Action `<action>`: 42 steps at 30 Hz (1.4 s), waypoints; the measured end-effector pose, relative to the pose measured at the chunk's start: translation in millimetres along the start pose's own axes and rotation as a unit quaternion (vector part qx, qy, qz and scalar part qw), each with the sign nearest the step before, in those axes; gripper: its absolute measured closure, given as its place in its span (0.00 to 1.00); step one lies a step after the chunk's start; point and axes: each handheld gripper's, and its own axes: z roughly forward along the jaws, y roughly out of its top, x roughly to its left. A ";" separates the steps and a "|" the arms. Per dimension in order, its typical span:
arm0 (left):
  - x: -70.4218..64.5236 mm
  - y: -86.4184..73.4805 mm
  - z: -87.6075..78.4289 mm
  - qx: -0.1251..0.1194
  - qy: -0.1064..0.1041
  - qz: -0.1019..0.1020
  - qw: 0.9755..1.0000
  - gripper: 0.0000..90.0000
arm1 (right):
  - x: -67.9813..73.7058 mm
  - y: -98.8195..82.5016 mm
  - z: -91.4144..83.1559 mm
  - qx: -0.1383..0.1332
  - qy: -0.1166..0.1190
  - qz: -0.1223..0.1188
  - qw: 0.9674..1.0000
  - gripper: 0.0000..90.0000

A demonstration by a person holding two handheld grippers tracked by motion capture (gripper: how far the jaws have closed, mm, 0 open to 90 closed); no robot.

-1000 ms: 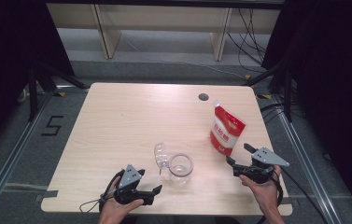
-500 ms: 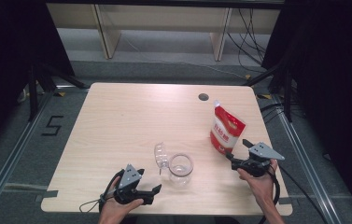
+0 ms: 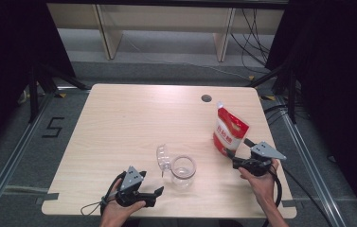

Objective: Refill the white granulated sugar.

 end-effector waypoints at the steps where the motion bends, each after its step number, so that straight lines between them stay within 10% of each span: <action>1: -1.1 -0.4 0.4 0.000 -0.006 -0.010 1.000 0.17 | -0.3 -0.5 1.4 -0.001 -0.001 -0.001 1.000 0.20; 7: 2.8 -1.0 0.2 0.004 0.005 0.012 1.000 0.17 | -3.3 -2.5 9.1 -0.001 -0.006 -0.006 1.000 0.21; 11: -1.4 -1.9 -0.5 0.000 -0.014 -0.018 1.000 0.17 | -2.9 -1.7 12.8 0.001 0.001 -0.006 1.000 0.21; 16: 0.3 -2.5 -1.3 0.002 -0.001 0.004 1.000 0.17 | -0.8 -2.5 17.6 -0.002 0.007 -0.007 1.000 0.21; 42: -3.4 -3.0 0.2 0.001 -0.013 -0.011 1.000 0.17 | -4.0 -10.1 44.1 -0.002 -0.003 -0.017 1.000 0.27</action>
